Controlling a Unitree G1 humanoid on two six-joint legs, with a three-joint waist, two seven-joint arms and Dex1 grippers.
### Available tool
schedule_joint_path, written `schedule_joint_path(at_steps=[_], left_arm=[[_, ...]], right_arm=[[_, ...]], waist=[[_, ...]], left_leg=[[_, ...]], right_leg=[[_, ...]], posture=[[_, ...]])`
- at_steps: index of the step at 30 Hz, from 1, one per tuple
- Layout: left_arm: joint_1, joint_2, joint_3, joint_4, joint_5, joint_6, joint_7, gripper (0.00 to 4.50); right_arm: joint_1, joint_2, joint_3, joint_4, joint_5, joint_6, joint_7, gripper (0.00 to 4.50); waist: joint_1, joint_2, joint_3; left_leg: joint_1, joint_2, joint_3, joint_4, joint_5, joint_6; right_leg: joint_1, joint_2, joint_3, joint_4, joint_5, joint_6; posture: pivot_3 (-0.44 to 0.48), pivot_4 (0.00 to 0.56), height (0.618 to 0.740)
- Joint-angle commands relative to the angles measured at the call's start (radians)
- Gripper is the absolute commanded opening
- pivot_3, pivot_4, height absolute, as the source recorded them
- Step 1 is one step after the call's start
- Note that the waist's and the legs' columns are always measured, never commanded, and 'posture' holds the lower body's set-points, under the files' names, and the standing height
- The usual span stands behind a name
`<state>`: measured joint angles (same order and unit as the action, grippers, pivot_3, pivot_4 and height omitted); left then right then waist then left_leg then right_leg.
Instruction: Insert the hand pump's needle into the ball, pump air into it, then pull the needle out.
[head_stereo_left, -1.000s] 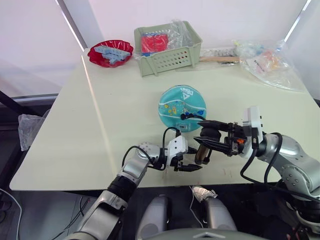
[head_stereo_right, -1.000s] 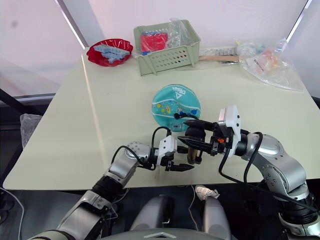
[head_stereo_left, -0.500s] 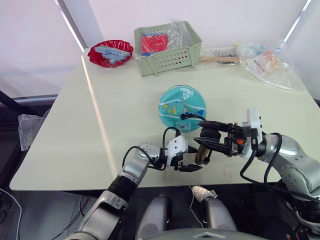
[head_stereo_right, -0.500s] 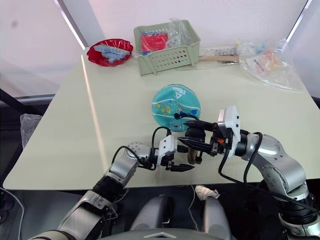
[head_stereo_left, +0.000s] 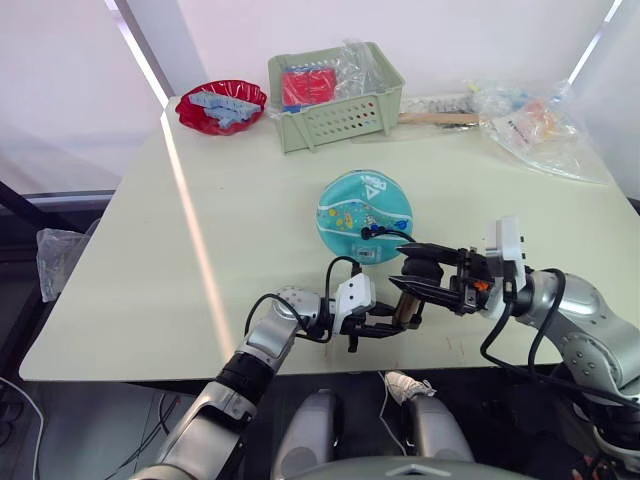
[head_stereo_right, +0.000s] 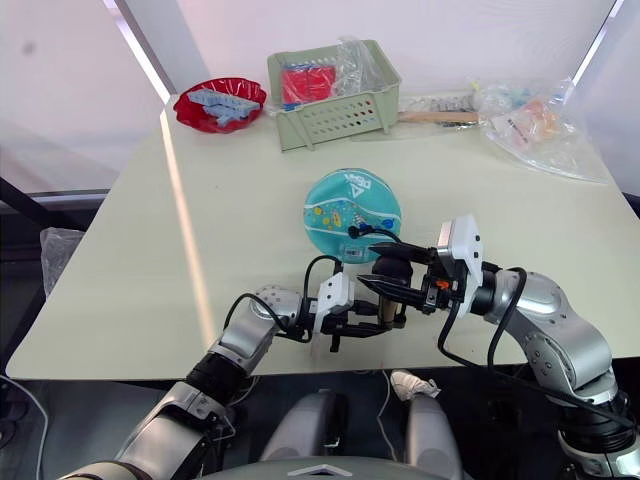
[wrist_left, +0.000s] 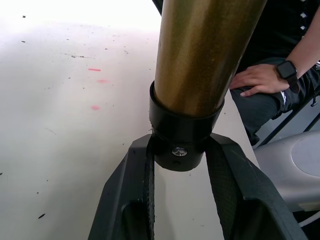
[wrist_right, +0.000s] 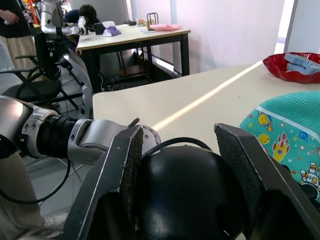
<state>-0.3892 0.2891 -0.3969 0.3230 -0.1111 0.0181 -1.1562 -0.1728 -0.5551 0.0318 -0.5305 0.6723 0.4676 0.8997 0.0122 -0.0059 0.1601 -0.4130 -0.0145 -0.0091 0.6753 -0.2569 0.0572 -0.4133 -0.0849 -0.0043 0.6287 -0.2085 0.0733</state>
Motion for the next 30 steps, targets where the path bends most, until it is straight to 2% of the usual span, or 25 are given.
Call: schedule_joint_path(at_steps=[1, 7, 17, 23, 30], left_arm=[[-0.007, -0.013, 0.017, -0.007, -0.013, -0.014, 0.009, 1.01], [-0.009, -0.057, 0.002, 0.021, 0.016, -0.026, 0.042, 1.01], [-0.057, -0.139, -0.026, 0.189, 0.101, -0.109, 0.11, 1.01], [-0.075, -0.142, -0.05, 0.271, 0.166, -0.119, 0.127, 1.01], [-0.062, -0.132, -0.059, 0.288, 0.184, -0.096, 0.118, 1.01]], right_arm=[[0.026, -0.032, 0.016, -0.015, -0.043, -0.045, 0.037, 1.83], [0.07, -0.049, -0.024, 0.014, -0.047, -0.087, 0.054, 1.83], [0.138, -0.091, -0.072, 0.085, -0.08, -0.177, 0.091, 1.83], [0.148, -0.101, -0.082, 0.097, -0.086, -0.205, 0.085, 1.83], [0.104, -0.116, -0.12, 0.06, -0.029, -0.172, 0.055, 1.83]], waist=[[0.0, 0.0, 0.0], [0.001, 0.0, 0.0], [0.002, 0.0, 0.0], [0.006, -0.001, -0.001], [0.006, -0.001, -0.001]], left_leg=[[0.0, 0.0, 0.0, 0.0, 0.0, 0.0], [0.0, 0.0, 0.0, 0.001, 0.0, 0.0], [0.0, 0.0, 0.0, 0.005, 0.0, 0.0], [0.0, 0.0, -0.001, 0.008, 0.0, 0.0], [0.0, 0.0, -0.002, 0.009, 0.0, 0.0]], right_leg=[[0.0, 0.0, 0.0, 0.0, 0.0, 0.0], [0.0, 0.0, 0.0, 0.0, 0.0, 0.0], [0.002, 0.0, 0.0, 0.003, 0.001, 0.001], [0.003, 0.0, -0.001, 0.003, 0.001, 0.001], [0.004, -0.001, -0.001, 0.003, 0.001, 0.002]], posture=[[0.0, 0.15, 0.737], [0.0, 0.15, 0.737], [0.0, 0.15, 0.737], [0.0, 0.15, 0.737], [0.0, 0.15, 0.737]])
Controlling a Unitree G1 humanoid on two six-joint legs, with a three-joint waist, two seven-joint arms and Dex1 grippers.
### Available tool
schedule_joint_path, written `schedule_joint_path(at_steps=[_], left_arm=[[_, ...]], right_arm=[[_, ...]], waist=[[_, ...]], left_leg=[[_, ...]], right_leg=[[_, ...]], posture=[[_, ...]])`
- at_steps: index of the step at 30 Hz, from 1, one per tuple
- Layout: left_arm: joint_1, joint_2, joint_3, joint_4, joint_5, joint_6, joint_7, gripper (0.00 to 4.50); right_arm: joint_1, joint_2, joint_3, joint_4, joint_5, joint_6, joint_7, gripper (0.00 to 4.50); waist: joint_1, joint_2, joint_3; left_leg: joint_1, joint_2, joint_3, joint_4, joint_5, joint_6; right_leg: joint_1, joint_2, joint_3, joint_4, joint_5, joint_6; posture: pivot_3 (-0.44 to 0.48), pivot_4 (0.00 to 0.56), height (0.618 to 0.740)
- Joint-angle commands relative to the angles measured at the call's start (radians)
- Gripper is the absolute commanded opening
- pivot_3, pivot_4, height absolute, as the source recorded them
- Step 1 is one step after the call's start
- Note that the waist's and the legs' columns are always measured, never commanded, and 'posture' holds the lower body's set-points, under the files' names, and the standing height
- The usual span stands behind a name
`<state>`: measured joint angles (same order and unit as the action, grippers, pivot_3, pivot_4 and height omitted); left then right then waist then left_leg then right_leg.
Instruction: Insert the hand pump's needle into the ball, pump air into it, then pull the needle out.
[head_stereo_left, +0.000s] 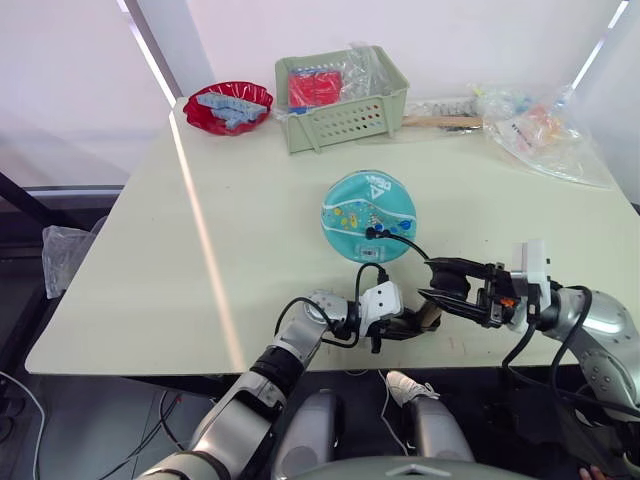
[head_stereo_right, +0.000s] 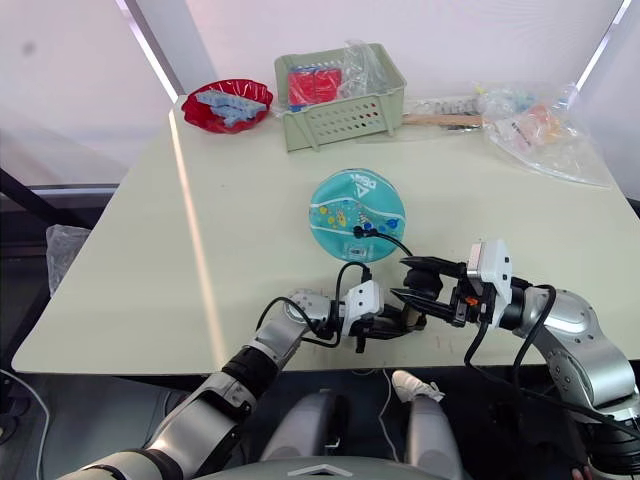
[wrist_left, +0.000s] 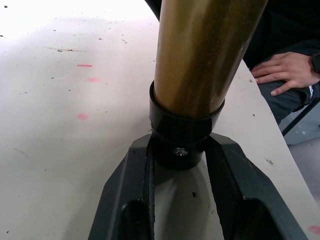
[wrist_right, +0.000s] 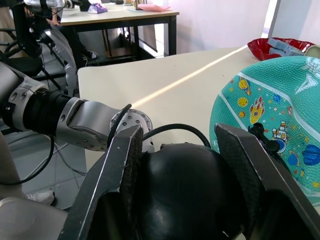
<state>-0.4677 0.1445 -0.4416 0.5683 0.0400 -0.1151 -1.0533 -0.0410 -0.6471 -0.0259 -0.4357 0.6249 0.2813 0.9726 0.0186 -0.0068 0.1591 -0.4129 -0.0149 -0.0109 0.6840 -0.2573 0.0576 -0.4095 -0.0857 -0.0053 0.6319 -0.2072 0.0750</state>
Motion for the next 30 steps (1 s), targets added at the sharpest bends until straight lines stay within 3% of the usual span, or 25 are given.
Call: schedule_joint_path(at_steps=[1, 13, 30], left_arm=[[0.018, 0.014, -0.017, 0.043, 0.035, 0.042, 0.015, 1.01], [0.036, 0.036, -0.066, -0.02, 0.054, 0.152, 0.006, 1.01], [0.051, 0.049, -0.082, -0.01, 0.064, 0.148, 0.015, 1.01]], right_arm=[[-0.038, -0.025, -0.071, -0.039, 0.03, 0.023, -0.024, 1.83], [-0.169, -0.114, -0.247, -0.093, 0.287, 0.212, -0.101, 1.83], [-0.426, -0.361, -0.411, -0.044, 0.634, 0.471, -0.223, 1.83]], waist=[[0.0, 0.0, 0.0], [-0.002, 0.0, 0.0], [-0.002, 0.0, 0.0]], left_leg=[[0.0, 0.0, 0.0, 0.0, 0.0, 0.0], [-0.001, 0.0, 0.0, 0.0, 0.0, 0.0], [-0.002, 0.0, 0.0, 0.0, -0.001, 0.002]], right_leg=[[0.0, 0.0, 0.0, 0.0, 0.0, 0.0], [-0.001, -0.001, 0.0, 0.0, 0.0, 0.0], [-0.001, -0.003, -0.001, -0.001, -0.002, -0.004]], posture=[[0.0, 0.15, 0.737], [0.0, 0.15, 0.737], [0.0, 0.15, 0.737]])
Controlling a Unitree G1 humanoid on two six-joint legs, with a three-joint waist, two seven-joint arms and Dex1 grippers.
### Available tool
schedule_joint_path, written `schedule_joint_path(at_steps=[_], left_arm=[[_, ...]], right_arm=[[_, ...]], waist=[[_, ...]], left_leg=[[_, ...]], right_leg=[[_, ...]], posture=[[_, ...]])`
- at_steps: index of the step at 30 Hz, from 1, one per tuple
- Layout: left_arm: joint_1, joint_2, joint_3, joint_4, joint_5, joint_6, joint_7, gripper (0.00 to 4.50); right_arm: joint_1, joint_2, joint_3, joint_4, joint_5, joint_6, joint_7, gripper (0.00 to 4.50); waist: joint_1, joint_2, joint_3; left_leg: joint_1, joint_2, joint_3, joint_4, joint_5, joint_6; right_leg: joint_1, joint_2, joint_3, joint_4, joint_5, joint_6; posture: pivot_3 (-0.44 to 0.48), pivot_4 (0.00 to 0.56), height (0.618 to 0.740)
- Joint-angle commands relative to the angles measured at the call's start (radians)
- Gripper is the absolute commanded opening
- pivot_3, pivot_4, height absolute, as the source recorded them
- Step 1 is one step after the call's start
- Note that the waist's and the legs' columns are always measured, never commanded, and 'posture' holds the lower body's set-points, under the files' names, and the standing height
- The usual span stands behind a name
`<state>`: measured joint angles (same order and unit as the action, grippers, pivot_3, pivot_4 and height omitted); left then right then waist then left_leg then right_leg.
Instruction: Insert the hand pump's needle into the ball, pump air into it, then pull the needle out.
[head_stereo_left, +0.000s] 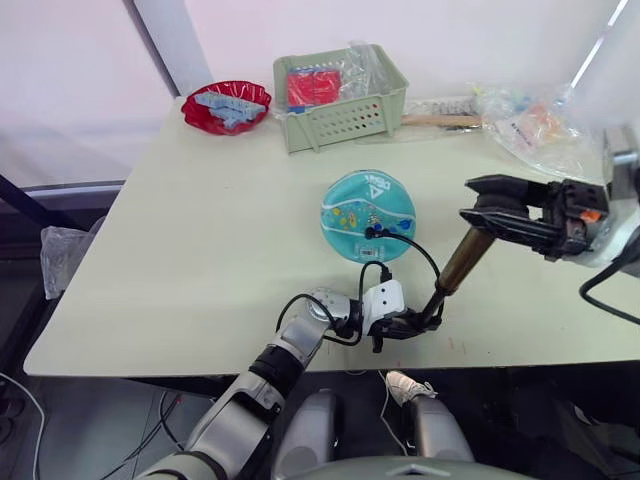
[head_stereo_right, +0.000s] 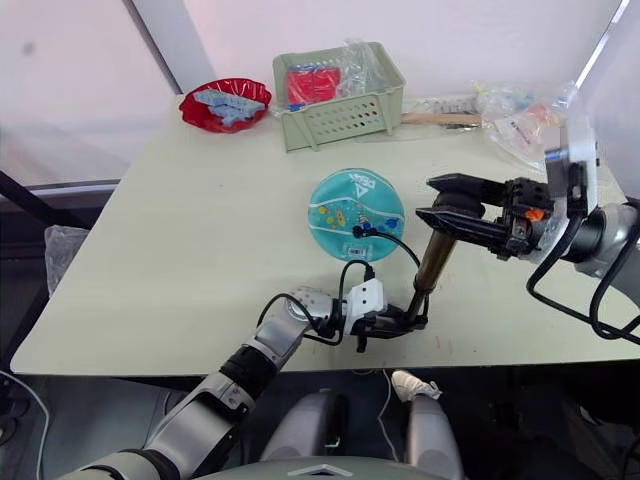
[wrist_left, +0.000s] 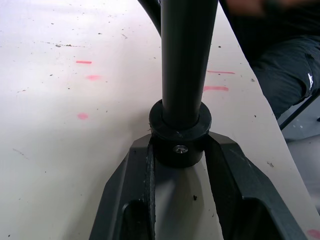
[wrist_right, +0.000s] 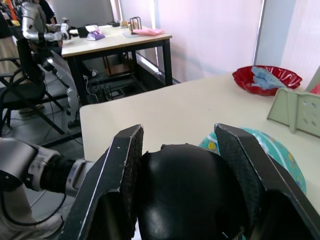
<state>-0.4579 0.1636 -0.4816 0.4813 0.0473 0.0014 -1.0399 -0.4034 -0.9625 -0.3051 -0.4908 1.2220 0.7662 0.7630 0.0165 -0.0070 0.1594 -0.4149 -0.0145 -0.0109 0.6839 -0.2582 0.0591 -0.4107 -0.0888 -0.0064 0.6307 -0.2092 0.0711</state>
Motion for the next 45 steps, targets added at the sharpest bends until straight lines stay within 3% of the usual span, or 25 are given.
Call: schedule_joint_path(at_steps=[1, 13, 20, 31, 45], left_arm=[[0.042, 0.03, -0.042, 0.075, 0.055, 0.034, 0.0, 1.01], [0.046, 0.024, -0.041, 0.08, 0.047, 0.039, -0.007, 1.01], [0.047, 0.015, -0.028, 0.091, 0.043, 0.023, 0.012, 1.01], [0.039, 0.011, -0.019, 0.114, 0.034, 0.009, 0.024, 1.01], [0.04, 0.019, -0.031, 0.119, 0.055, -0.026, 0.032, 1.01]], right_arm=[[-0.071, -0.056, -0.136, 0.017, 0.045, -0.005, -0.013, 1.83], [-0.128, -0.092, -0.12, 0.054, 0.11, 0.082, -0.02, 1.83], [0.019, -0.004, -0.044, -0.014, -0.022, 0.034, 0.009, 1.83], [0.337, 0.115, 0.114, -0.012, -0.372, -0.206, 0.084, 1.83], [0.432, 0.256, 0.285, 0.074, -0.59, -0.37, 0.093, 1.83]], waist=[[0.0, 0.0, 0.0], [0.0, 0.0, 0.0], [0.0, -0.001, -0.001], [-0.001, -0.016, -0.024], [0.0, -0.015, -0.025]], left_leg=[[0.0, 0.0, 0.0, 0.0, 0.0, 0.0], [-0.002, 0.0, 0.001, 0.0, -0.001, 0.001], [-0.001, 0.0, 0.0, -0.001, -0.001, 0.002], [0.006, 0.001, -0.003, -0.001, -0.002, 0.002], [0.005, 0.001, -0.005, -0.001, -0.002, 0.002]], right_leg=[[0.0, 0.0, 0.0, 0.0, 0.0, 0.0], [-0.001, -0.005, 0.0, -0.002, 0.0, 0.0], [0.0, -0.005, -0.001, -0.003, 0.0, 0.0], [0.007, -0.006, -0.003, -0.005, -0.001, 0.0], [0.007, -0.006, -0.005, -0.006, -0.001, -0.001]], posture=[[0.0, 0.15, 0.737], [0.0, 0.15, 0.737], [0.0, 0.15, 0.737], [0.0, 0.15, 0.737], [0.0, 0.15, 0.737]])
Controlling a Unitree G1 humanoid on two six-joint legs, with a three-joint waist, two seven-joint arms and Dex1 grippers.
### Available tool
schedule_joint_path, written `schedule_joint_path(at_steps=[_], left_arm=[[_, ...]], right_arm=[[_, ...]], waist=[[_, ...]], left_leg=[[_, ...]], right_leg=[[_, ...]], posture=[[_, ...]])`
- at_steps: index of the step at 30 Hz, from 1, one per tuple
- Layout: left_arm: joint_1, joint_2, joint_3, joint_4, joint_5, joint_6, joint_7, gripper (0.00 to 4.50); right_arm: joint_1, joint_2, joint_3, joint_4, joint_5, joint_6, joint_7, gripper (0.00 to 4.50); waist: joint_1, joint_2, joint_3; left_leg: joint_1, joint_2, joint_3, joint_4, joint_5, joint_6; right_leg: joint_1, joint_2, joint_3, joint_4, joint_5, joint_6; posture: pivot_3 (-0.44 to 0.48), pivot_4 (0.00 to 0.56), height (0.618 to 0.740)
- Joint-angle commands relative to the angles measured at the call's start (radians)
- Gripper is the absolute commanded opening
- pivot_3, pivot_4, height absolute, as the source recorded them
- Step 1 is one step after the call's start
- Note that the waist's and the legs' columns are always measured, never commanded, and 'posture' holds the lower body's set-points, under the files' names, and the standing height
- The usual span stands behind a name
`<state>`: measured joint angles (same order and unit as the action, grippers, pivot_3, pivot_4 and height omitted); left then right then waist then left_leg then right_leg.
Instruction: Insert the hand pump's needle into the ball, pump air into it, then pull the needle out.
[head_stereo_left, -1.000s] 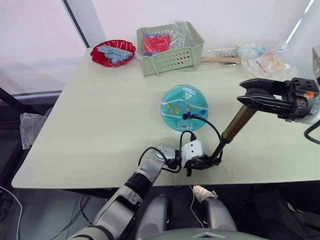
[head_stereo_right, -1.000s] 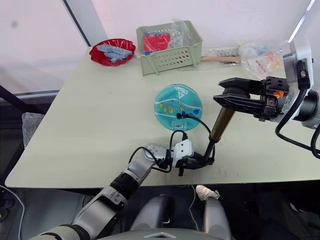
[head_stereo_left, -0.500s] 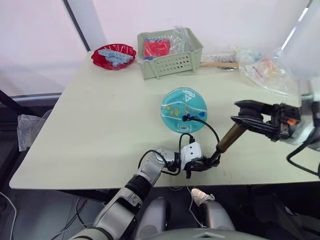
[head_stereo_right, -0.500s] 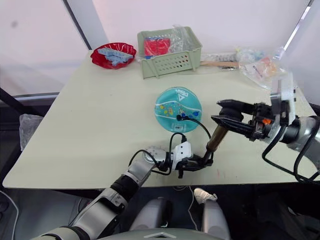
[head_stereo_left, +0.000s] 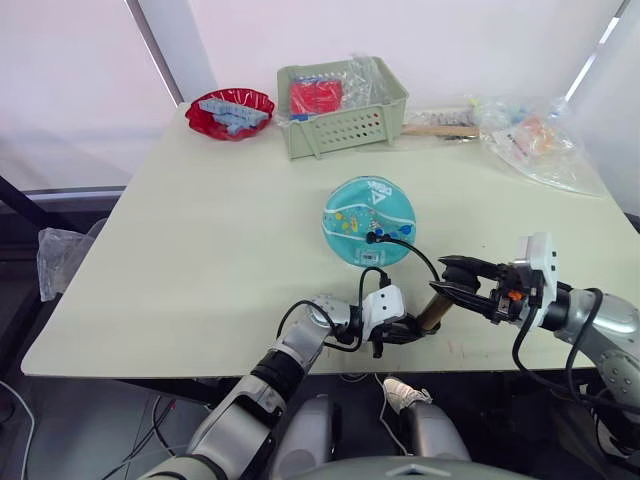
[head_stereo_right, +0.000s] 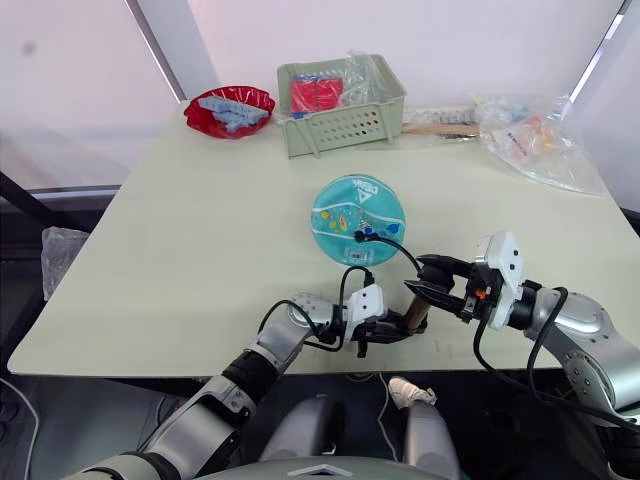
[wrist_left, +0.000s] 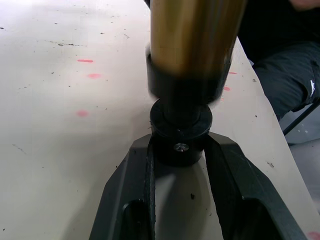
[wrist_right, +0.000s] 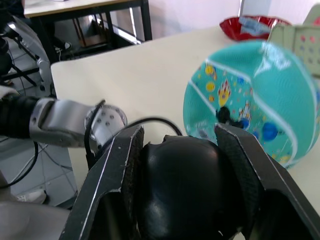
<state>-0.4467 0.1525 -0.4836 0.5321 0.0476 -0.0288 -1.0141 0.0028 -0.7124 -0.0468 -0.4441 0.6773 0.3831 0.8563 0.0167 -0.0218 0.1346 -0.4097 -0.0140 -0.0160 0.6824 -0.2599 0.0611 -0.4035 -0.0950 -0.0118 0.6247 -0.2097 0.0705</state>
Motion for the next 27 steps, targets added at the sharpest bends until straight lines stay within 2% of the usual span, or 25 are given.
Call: schedule_joint_path(at_steps=[1, 10, 19, 27], left_arm=[[0.027, 0.031, -0.03, 0.072, 0.058, -0.008, 0.009, 1.01], [0.012, 0.028, -0.035, 0.116, 0.067, -0.031, 0.016, 1.01], [-0.008, 0.027, -0.043, 0.144, 0.067, -0.035, 0.001, 1.01], [-0.007, 0.031, -0.037, 0.145, 0.06, -0.026, -0.008, 1.01]], right_arm=[[0.017, 0.014, 0.021, 0.018, -0.033, 0.016, -0.005, 1.83], [-0.06, -0.003, -0.089, -0.097, 0.13, 0.11, -0.02, 1.83], [-0.181, -0.122, -0.25, -0.121, 0.308, 0.243, -0.014, 1.83], [-0.321, -0.247, -0.391, -0.07, 0.547, 0.374, -0.042, 1.83]], waist=[[0.0, 0.0, 0.0], [0.001, 0.004, 0.002], [0.003, 0.007, 0.005], [0.002, 0.009, 0.009]], left_leg=[[0.0, 0.0, 0.0, 0.0, 0.0, 0.0], [-0.002, 0.0, -0.001, 0.0, 0.0, 0.0], [-0.004, -0.001, -0.001, 0.0, 0.0, 0.0], [-0.005, -0.001, -0.001, 0.001, 0.0, 0.0]], right_leg=[[0.0, 0.0, 0.0, 0.0, 0.0, 0.0], [-0.001, 0.0, -0.001, 0.0, 0.0, 0.0], [-0.002, 0.0, -0.002, 0.0, 0.0, 0.0], [-0.002, -0.001, -0.002, 0.0, 0.0, 0.0]], posture=[[0.0, 0.15, 0.737], [0.0, 0.15, 0.737], [0.0, 0.15, 0.737], [0.0, 0.15, 0.737]])
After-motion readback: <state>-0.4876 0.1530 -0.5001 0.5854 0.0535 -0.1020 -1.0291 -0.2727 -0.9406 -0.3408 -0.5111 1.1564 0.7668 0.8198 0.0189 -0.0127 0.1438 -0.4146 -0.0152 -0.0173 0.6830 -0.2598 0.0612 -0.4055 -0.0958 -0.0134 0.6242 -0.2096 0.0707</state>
